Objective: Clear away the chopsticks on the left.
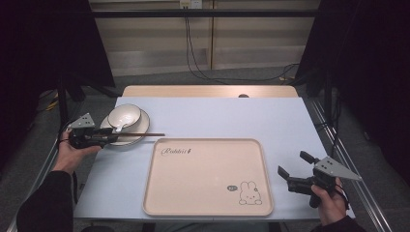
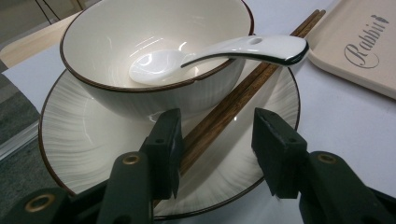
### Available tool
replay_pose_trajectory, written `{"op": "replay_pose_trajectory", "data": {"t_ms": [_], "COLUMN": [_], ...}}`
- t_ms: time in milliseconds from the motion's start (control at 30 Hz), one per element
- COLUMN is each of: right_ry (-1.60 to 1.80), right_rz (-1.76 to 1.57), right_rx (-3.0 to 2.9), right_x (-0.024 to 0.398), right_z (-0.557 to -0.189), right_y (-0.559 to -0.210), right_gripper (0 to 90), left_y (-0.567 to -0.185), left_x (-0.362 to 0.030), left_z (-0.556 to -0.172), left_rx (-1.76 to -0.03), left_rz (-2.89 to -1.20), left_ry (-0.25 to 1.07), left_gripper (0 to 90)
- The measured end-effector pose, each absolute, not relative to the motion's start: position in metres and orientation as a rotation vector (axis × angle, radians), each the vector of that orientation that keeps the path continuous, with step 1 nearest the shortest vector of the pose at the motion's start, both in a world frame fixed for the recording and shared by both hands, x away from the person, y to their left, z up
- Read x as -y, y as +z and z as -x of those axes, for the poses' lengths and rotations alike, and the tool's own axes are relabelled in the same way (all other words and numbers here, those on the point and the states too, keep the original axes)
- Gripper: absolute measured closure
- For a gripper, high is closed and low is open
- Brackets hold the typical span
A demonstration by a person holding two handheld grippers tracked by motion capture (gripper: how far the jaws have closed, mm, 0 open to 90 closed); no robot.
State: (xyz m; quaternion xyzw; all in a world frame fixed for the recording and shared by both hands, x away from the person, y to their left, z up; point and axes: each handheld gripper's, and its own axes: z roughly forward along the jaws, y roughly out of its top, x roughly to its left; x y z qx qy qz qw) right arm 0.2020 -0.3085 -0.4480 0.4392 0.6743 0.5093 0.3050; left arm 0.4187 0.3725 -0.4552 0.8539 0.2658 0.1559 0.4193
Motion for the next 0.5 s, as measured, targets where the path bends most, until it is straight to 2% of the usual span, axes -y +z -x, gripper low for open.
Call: {"op": "replay_pose_trajectory", "data": {"t_ms": [233, 400, 500], "right_ry": [1.351, 1.353, 1.353], "right_rz": [-1.164, -1.166, -1.167], "right_rx": [-1.785, -1.783, -1.78], "right_x": [0.3087, 0.3088, 0.3091], "right_z": [-0.2018, -0.2019, -0.2019], "right_y": [-0.4479, -0.4479, -0.4479], "right_gripper": [2.6, 2.6, 2.6], "left_y": [-0.4535, -0.4543, -0.4541], "left_x": [-0.3709, -0.3708, -0.3696], "left_z": [-0.4193, -0.4186, -0.4178], "left_rx": [-0.636, -0.623, -0.601], "left_rz": [-2.171, -2.173, -2.185], "left_ry": [0.393, 0.407, 0.4], "left_gripper": [53.3, 49.3, 52.7]}}
